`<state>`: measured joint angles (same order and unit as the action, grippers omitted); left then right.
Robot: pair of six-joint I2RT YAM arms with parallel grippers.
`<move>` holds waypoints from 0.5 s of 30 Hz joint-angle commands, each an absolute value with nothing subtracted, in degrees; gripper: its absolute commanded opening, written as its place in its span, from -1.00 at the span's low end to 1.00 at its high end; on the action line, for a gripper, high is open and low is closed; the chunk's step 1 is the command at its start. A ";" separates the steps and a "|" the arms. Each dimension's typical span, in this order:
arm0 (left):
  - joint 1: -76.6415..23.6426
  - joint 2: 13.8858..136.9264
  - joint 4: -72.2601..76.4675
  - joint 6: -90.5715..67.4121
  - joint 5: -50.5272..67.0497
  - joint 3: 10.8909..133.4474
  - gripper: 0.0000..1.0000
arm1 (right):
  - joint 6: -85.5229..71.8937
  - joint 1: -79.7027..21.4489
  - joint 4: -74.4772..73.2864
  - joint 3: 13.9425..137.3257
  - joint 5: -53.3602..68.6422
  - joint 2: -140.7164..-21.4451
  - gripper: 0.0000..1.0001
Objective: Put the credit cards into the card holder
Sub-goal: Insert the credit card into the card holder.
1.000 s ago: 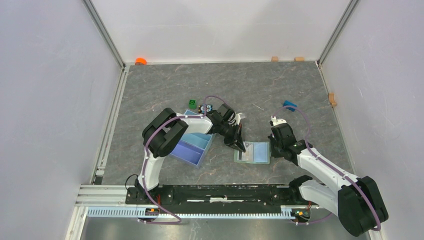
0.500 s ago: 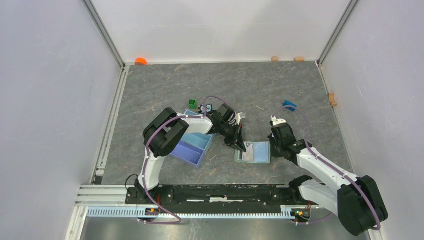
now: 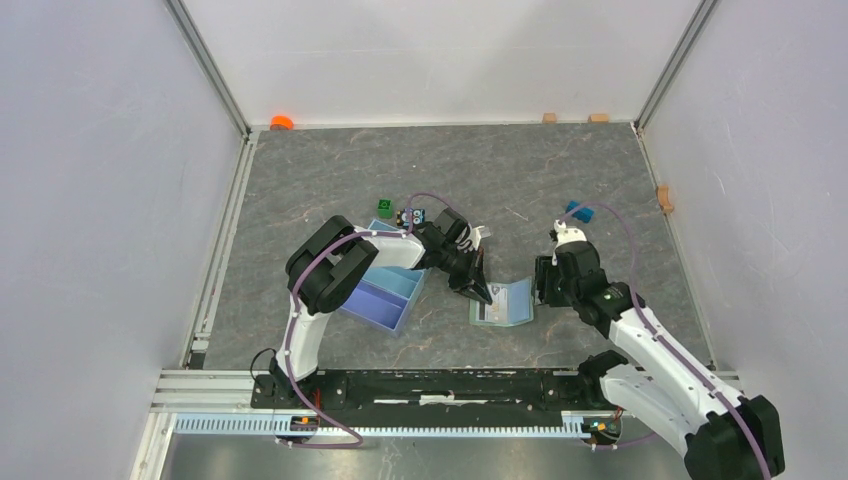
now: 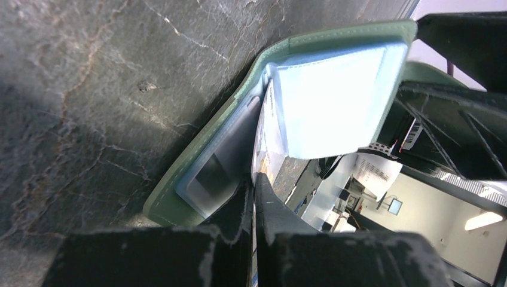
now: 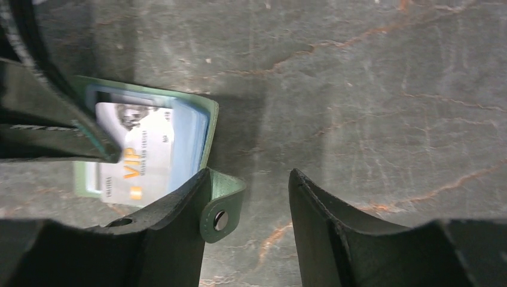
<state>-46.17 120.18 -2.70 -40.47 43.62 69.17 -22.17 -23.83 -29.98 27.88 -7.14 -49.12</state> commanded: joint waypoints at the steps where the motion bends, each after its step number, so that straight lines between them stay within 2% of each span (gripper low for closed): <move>1: -46.23 120.49 -2.67 -40.49 40.17 68.21 -0.96 | -25.57 -23.91 -26.71 27.40 1.38 -47.66 0.11; 10: -46.23 120.53 -2.71 -40.10 40.25 67.73 -0.96 | -28.80 -23.64 -20.26 21.44 8.31 -46.56 0.03; 15: -46.24 120.35 -2.68 -40.00 40.25 67.55 -0.96 | -30.60 -23.55 -20.99 22.28 7.58 -44.35 -0.01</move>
<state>-46.13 120.18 -2.17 -40.47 43.68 68.84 -28.40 -23.51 -21.37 22.31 5.91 -46.15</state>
